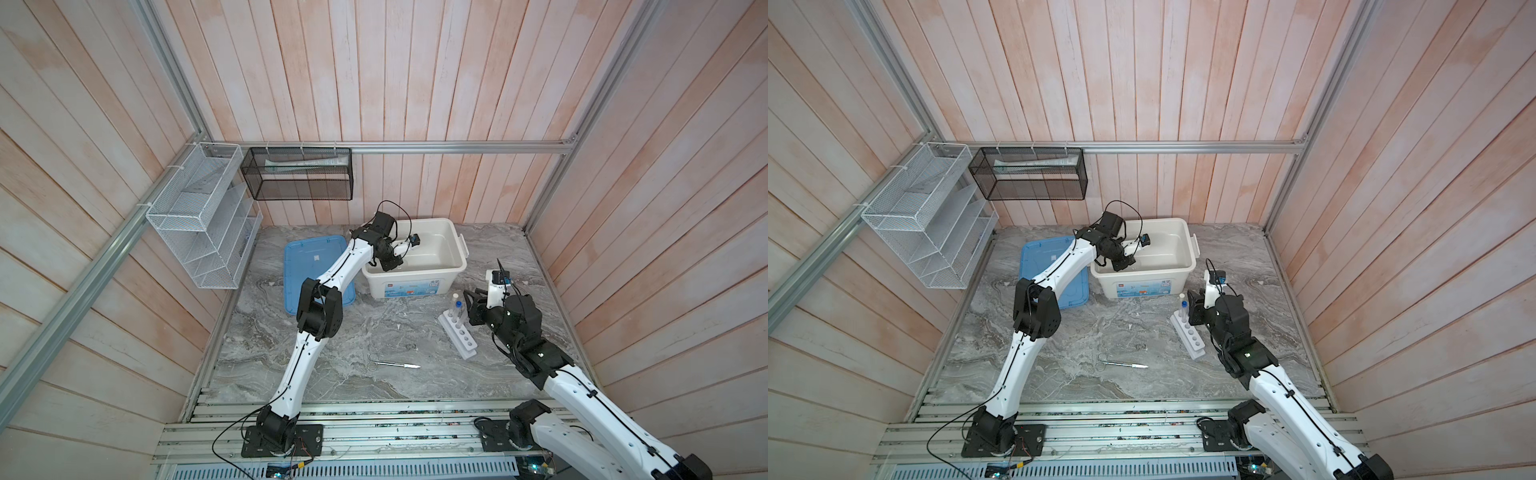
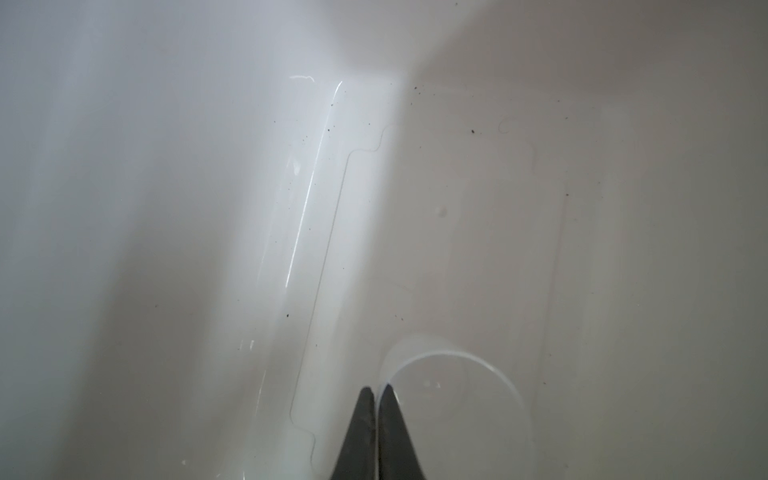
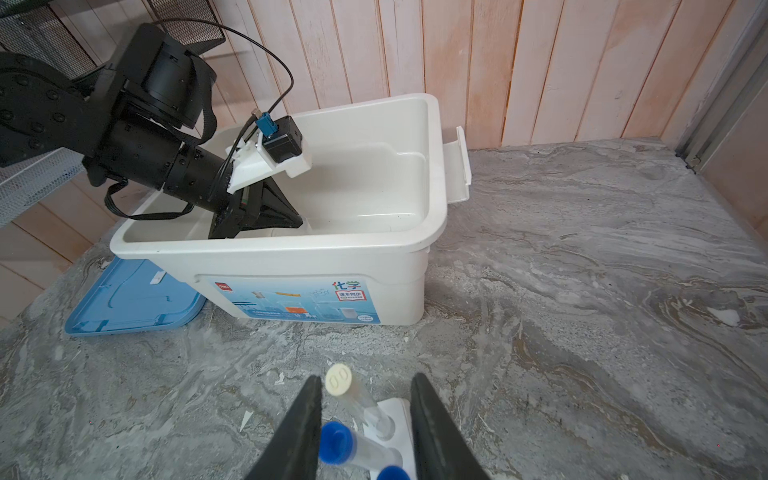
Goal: Organize the chemistry lab equipment
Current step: 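Lower the clear cup into the white bin and open the left gripper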
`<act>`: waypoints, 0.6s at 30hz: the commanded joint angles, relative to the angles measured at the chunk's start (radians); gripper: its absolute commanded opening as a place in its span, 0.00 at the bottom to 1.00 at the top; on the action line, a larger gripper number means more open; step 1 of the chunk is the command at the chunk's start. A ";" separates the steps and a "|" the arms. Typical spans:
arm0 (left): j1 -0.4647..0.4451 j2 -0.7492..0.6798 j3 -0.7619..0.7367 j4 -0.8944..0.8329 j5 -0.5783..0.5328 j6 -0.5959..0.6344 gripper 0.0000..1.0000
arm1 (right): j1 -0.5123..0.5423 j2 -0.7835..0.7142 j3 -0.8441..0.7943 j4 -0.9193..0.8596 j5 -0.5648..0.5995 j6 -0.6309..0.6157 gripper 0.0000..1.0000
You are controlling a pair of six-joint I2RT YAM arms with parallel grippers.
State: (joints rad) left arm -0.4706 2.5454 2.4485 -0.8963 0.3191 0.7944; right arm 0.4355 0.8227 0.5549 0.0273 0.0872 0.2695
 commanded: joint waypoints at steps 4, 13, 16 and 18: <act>-0.009 0.018 -0.036 0.034 0.033 0.020 0.07 | -0.015 0.017 -0.015 0.055 -0.035 0.011 0.37; -0.025 0.035 -0.062 0.049 0.026 0.026 0.07 | -0.039 0.027 -0.027 0.077 -0.062 0.013 0.37; -0.026 0.037 -0.067 0.053 0.017 0.028 0.07 | -0.046 0.030 -0.031 0.080 -0.071 0.013 0.37; -0.026 0.038 -0.076 0.057 0.003 0.031 0.09 | -0.052 0.031 -0.036 0.086 -0.074 0.014 0.37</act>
State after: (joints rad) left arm -0.4942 2.5607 2.3875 -0.8581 0.3317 0.8093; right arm 0.3927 0.8528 0.5350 0.0807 0.0315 0.2699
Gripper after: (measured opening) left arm 0.085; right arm 0.374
